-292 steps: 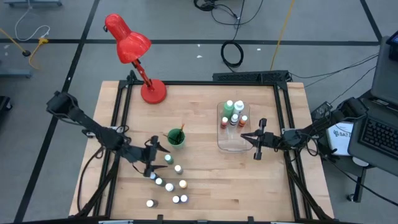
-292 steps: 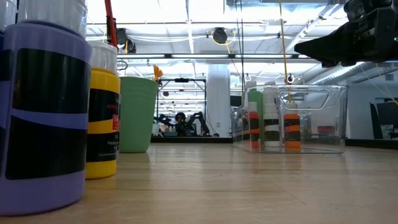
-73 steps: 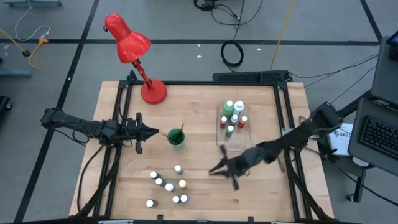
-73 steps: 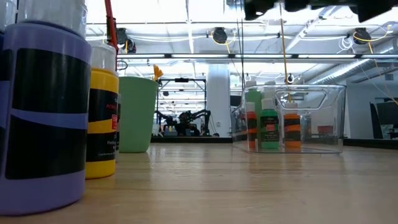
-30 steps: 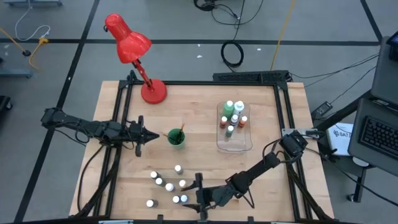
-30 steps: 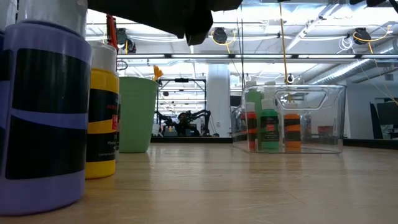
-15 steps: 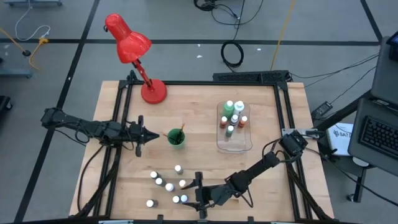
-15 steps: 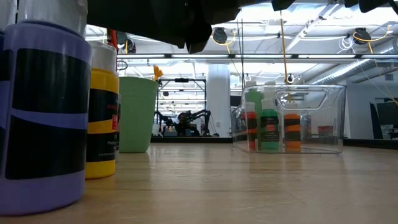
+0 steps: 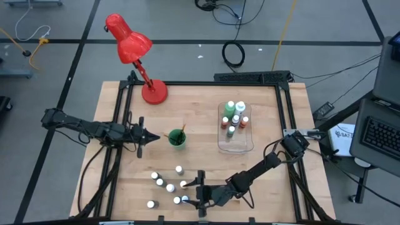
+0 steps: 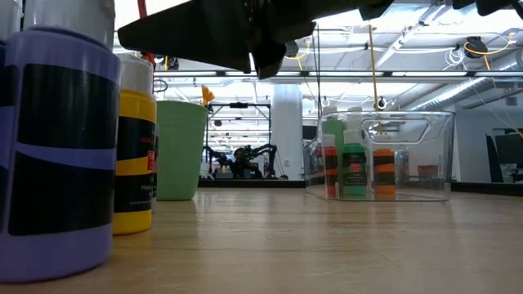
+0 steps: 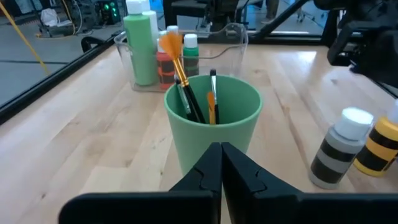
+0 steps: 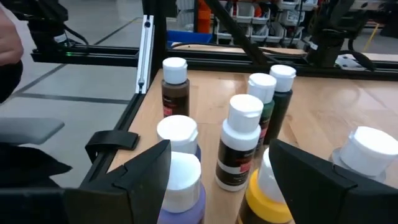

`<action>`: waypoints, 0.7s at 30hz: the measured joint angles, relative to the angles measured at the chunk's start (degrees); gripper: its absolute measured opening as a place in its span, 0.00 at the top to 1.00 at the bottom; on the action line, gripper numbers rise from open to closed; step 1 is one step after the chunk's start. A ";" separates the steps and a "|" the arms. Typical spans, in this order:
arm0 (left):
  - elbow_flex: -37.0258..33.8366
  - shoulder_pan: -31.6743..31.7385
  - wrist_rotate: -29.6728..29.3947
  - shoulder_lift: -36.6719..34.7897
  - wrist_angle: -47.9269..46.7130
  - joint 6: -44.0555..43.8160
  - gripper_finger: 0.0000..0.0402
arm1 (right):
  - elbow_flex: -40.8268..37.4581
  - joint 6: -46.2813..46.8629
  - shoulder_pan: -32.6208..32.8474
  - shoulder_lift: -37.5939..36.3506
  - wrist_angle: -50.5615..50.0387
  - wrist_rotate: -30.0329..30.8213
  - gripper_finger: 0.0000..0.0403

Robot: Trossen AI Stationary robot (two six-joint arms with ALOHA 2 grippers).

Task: Pick & Place Paint Supplies
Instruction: Put the small purple paint bottle into the transparent bin

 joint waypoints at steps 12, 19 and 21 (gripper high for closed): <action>0.00 0.00 -0.02 0.00 0.19 1.53 0.95 | 0.00 0.29 0.02 -0.01 -0.42 -0.17 0.35; 0.01 0.00 -0.03 0.00 0.23 1.90 0.95 | 0.00 0.66 0.02 -0.02 -0.46 -0.20 0.35; 0.00 0.00 -0.02 -0.01 0.23 1.89 0.95 | 0.00 0.66 0.02 -0.02 -0.46 -0.20 0.35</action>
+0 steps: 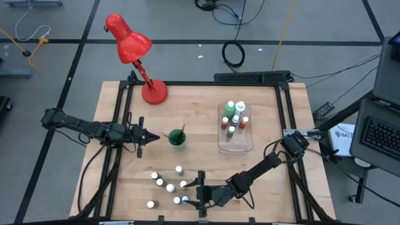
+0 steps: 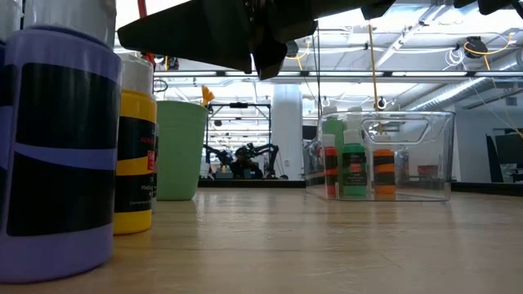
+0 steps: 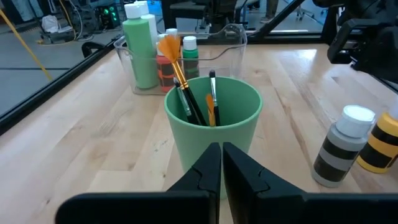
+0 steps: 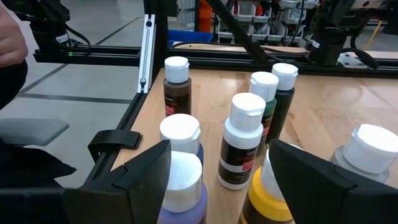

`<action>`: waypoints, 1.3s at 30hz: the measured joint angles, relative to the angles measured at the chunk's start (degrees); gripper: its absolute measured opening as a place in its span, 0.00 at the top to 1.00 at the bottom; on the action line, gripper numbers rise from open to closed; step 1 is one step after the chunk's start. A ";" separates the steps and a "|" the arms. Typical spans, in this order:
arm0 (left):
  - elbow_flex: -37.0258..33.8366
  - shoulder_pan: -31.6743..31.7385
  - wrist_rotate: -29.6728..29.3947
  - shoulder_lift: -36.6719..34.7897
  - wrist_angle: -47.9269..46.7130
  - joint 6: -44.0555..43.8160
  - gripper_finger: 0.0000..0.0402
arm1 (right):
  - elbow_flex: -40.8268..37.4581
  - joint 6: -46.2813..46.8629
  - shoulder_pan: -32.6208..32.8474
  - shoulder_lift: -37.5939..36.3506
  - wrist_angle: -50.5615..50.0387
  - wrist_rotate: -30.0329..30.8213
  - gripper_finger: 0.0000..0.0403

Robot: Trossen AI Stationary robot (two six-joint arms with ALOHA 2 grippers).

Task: Pick & Place Paint Supplies
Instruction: Put the small purple paint bottle into the transparent bin

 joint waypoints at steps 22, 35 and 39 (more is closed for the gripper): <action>0.01 0.07 -4.15 -0.02 1.99 -1.56 0.95 | 0.00 -0.52 0.02 -0.09 -0.75 -1.55 0.35; 0.00 0.07 -4.13 -0.01 2.08 -0.46 0.95 | 0.00 -1.55 0.13 -0.09 -1.06 -1.68 0.35; 0.00 0.07 -4.13 -0.02 2.05 -0.49 0.95 | 0.00 -2.29 0.35 -0.09 -0.78 -1.68 0.35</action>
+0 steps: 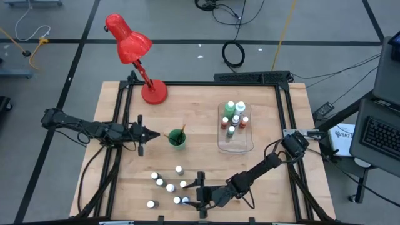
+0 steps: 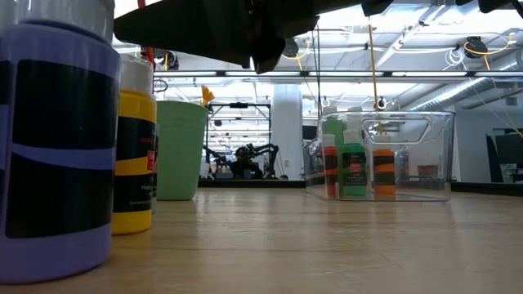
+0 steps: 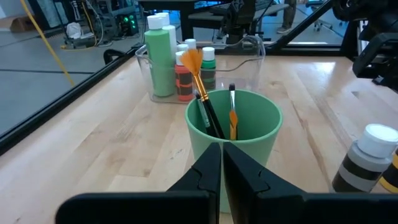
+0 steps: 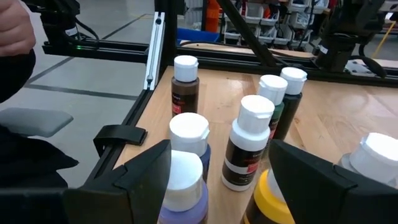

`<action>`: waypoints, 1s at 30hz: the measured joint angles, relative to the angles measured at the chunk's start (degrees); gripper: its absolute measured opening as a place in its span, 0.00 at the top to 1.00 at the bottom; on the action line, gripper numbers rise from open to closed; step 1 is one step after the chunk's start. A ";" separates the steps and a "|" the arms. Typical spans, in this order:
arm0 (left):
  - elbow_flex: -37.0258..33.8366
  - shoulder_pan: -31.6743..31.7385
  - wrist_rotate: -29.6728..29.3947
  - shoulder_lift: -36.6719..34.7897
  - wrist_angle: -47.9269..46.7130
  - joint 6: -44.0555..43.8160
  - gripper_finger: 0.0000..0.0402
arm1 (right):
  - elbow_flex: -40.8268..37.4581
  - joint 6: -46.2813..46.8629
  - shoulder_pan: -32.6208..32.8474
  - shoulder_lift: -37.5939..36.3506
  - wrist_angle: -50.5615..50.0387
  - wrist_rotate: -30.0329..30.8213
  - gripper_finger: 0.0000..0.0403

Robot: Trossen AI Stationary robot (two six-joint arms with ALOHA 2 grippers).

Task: Pick & Place Paint Supplies
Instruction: Put the small purple paint bottle into the transparent bin

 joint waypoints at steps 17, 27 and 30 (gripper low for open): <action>0.02 0.00 0.04 0.01 -0.02 0.28 0.95 | -0.13 -3.41 -0.31 0.22 4.16 -2.16 0.35; 0.02 0.00 0.04 0.00 -0.11 0.46 0.95 | -0.11 -2.54 0.05 0.20 0.52 -4.61 0.35; 0.02 0.00 0.04 0.00 -0.13 0.44 0.95 | -0.11 -1.98 -0.39 0.20 -0.29 -4.61 0.35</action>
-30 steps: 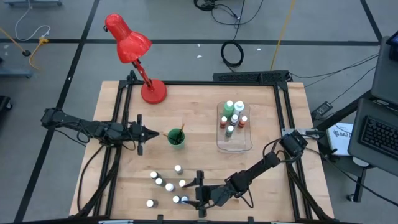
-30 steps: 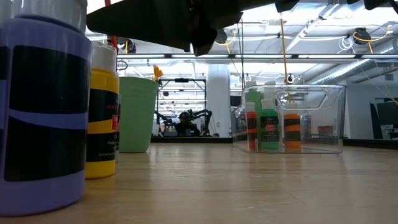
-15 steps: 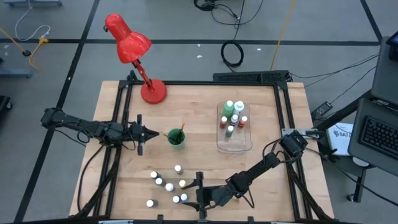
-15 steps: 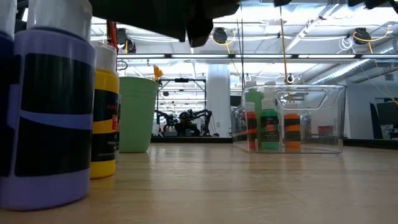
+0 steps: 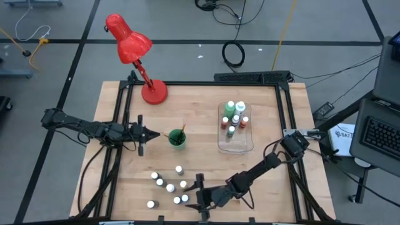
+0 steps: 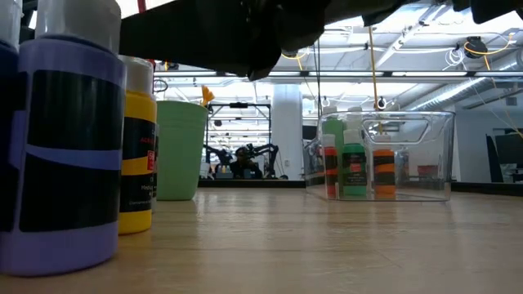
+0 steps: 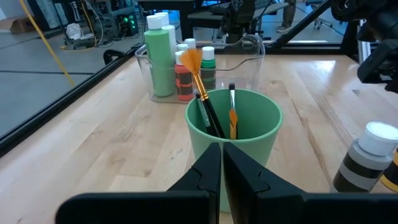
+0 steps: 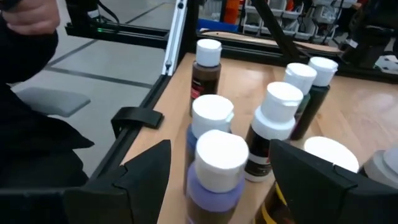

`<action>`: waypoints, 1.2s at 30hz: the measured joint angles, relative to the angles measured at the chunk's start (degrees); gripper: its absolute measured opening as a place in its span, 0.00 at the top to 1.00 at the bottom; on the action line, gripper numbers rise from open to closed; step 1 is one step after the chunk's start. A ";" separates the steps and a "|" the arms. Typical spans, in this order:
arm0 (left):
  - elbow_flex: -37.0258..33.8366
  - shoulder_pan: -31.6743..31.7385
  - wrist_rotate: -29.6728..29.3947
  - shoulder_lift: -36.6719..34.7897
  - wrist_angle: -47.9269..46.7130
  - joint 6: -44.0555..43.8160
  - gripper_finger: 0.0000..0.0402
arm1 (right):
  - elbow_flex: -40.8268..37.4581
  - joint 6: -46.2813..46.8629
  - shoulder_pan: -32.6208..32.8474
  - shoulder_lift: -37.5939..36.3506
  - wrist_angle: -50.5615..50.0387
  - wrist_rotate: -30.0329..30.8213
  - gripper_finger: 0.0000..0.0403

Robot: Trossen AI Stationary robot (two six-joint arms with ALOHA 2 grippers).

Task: Pick & Place Paint Supplies
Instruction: Put the small purple paint bottle into the transparent bin

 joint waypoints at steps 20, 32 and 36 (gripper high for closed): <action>-0.02 0.00 -0.02 0.00 -0.03 -0.16 0.95 | 0.04 -0.91 -1.05 -0.02 -0.87 -5.43 0.55; 0.00 0.00 -0.02 0.01 -0.03 -0.14 0.95 | 0.04 -1.12 -0.51 -0.17 -0.83 -2.61 0.74; 0.00 0.00 -0.02 0.02 -0.36 -0.27 0.95 | 0.04 -3.27 2.06 -3.82 -4.21 0.47 0.74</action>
